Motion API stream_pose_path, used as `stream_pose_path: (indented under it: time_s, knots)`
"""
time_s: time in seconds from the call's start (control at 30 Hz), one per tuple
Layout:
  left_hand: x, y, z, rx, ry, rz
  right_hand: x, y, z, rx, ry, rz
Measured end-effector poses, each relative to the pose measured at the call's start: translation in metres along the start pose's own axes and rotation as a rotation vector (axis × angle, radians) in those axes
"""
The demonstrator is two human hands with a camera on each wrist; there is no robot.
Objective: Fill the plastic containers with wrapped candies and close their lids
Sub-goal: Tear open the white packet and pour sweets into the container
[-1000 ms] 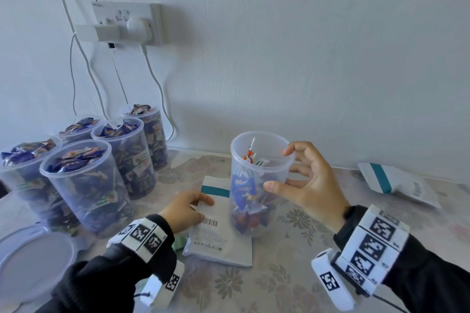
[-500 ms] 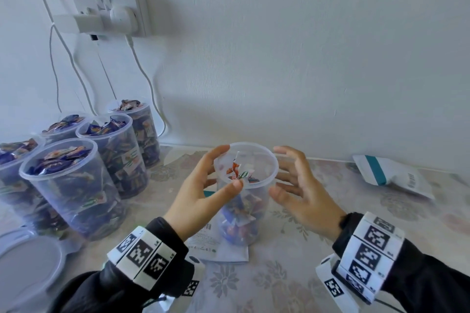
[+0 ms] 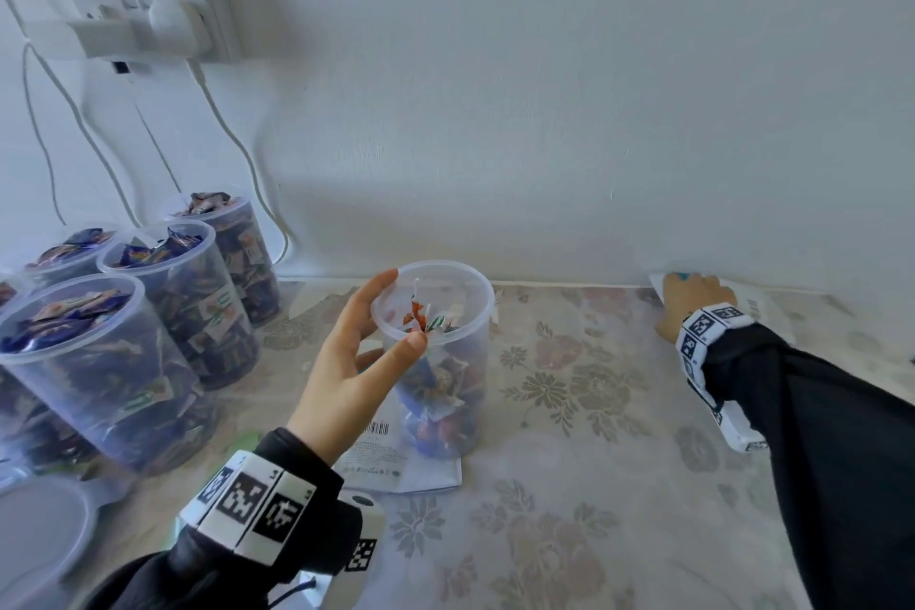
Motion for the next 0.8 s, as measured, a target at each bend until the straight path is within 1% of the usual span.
stream_pose_path:
  time_s: [0.07,0.13,0.3,0.37,0.43,0.5,0.57,0.63,0.67,0.73,0.8]
  knots:
    - [-0.001,-0.001,0.0,0.0,0.002,0.001,-0.007,0.002,0.001,0.006,-0.032,0.043]
    - [0.0,0.0,-0.001,-0.002,0.005,-0.001,-0.008,0.0,-0.001,0.005,-0.038,0.038]
    - [0.001,0.002,-0.001,0.01,0.018,-0.009,-0.011,-0.006,-0.009,0.018,0.078,0.016]
    - [0.002,0.002,-0.001,0.014,0.017,-0.026,-0.015,-0.011,-0.018,-0.016,0.115,0.033]
    - [0.002,0.001,-0.001,-0.019,0.101,-0.023,-0.02,-0.015,-0.027,-0.052,0.165,0.057]
    - [-0.008,0.0,-0.001,-0.089,0.24,0.053,-0.024,-0.019,-0.037,-0.104,0.209,0.076]
    - [-0.026,-0.002,0.004,-0.156,0.345,0.206,-0.029,-0.023,-0.049,-0.184,0.265,0.075]
    - [-0.045,-0.007,0.013,-0.184,0.362,0.363,-0.035,-0.031,-0.064,-0.246,0.37,0.067]
    - [-0.052,-0.01,0.018,-0.184,0.347,0.413,-0.037,-0.037,-0.071,-0.255,0.424,0.054]
    - [-0.062,-0.015,0.031,-0.144,0.284,0.447,-0.038,-0.049,-0.084,-0.273,0.537,-0.007]
    - [-0.065,-0.018,0.048,-0.055,0.156,0.394,-0.036,-0.067,-0.093,-0.282,0.648,-0.073]
Point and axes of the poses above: each hand's wrist, its own y-axis towards the middle knuckle, its own z-axis out of the palm, x = y × z, the point moved 6 cm from there along y, towards the middle knuckle, and after that the axes turned 5 degrees about z, right-handed, at the moved point
